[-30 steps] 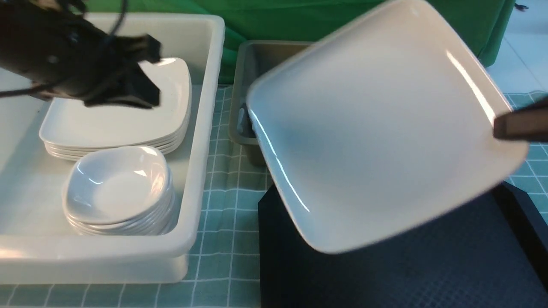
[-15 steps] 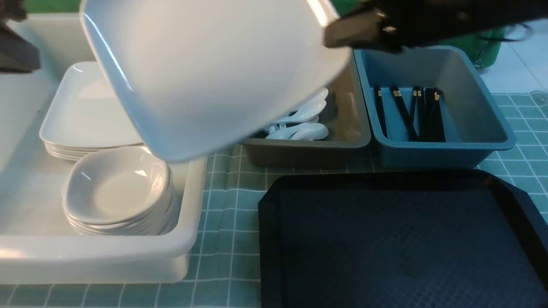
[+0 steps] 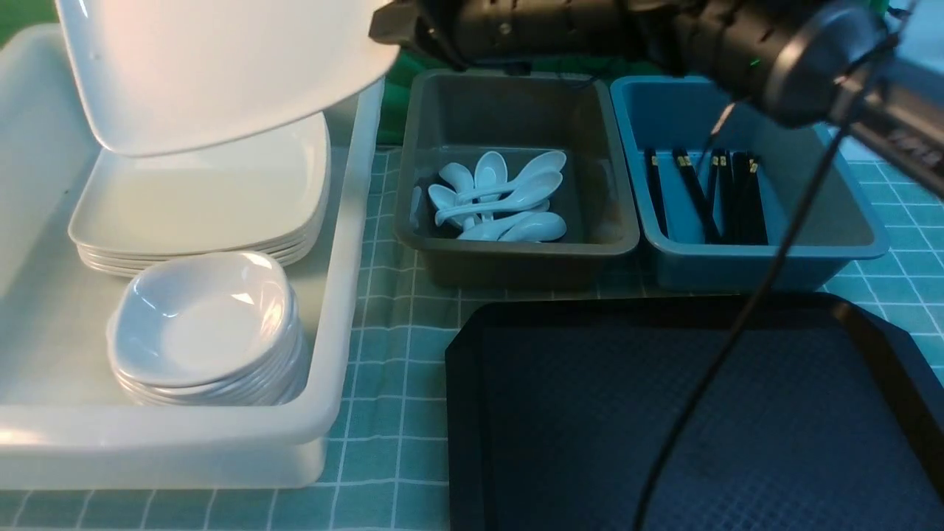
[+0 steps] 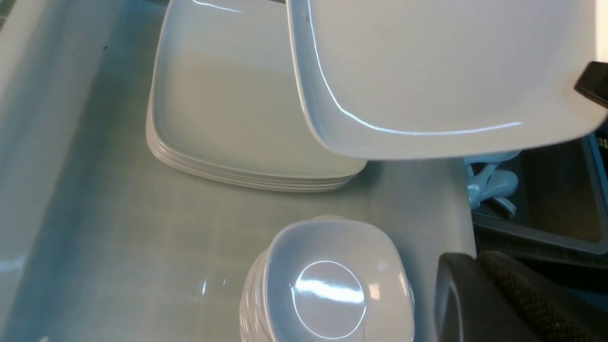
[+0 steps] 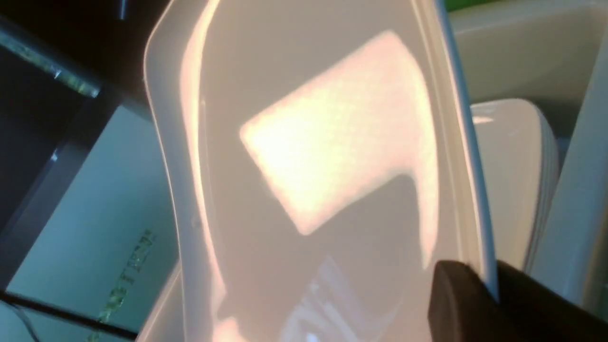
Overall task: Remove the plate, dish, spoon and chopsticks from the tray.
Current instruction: Use the right arm to put the plate into the large storage box on the left
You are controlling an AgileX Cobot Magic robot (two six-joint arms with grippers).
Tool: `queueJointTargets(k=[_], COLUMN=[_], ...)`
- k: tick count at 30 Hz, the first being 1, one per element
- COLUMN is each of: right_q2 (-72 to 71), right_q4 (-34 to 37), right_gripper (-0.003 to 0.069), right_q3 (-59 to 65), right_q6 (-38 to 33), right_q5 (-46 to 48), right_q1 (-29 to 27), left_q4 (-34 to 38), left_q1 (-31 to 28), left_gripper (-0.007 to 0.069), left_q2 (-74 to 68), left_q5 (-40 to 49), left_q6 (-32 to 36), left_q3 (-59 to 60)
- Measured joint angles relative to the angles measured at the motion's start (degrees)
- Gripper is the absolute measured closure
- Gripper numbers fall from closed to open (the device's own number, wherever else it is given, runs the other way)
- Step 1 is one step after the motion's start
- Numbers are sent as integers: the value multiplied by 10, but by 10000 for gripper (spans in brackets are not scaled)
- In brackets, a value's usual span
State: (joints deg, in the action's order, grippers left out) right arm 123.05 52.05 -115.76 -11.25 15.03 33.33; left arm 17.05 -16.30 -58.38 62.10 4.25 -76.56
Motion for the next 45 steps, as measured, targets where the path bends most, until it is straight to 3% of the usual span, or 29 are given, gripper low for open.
queueJointTargets(k=[11, 34, 39, 42, 45], right_q2=[78, 82, 82, 82, 82], right_q4=[-6, -79, -81, -85, -86], right_gripper=[607, 607, 607, 606, 606], right_q3=[-3, -4, -4, -4, -4], right_q6=[-1, -13, 33, 119, 143], right_q5=[-80, -111, -92, -81, -81], right_q1=[25, 32, 32, 32, 32], left_q4=[-17, -19, -19, -19, -19], left_q1=[0, 0, 0, 0, 0], left_gripper=[613, 613, 613, 613, 613], left_q2=[1, 1, 1, 1, 1], left_q5=[4, 4, 4, 4, 4], left_q6=[-1, -2, -2, -2, -2], left_q3=[22, 22, 22, 22, 22])
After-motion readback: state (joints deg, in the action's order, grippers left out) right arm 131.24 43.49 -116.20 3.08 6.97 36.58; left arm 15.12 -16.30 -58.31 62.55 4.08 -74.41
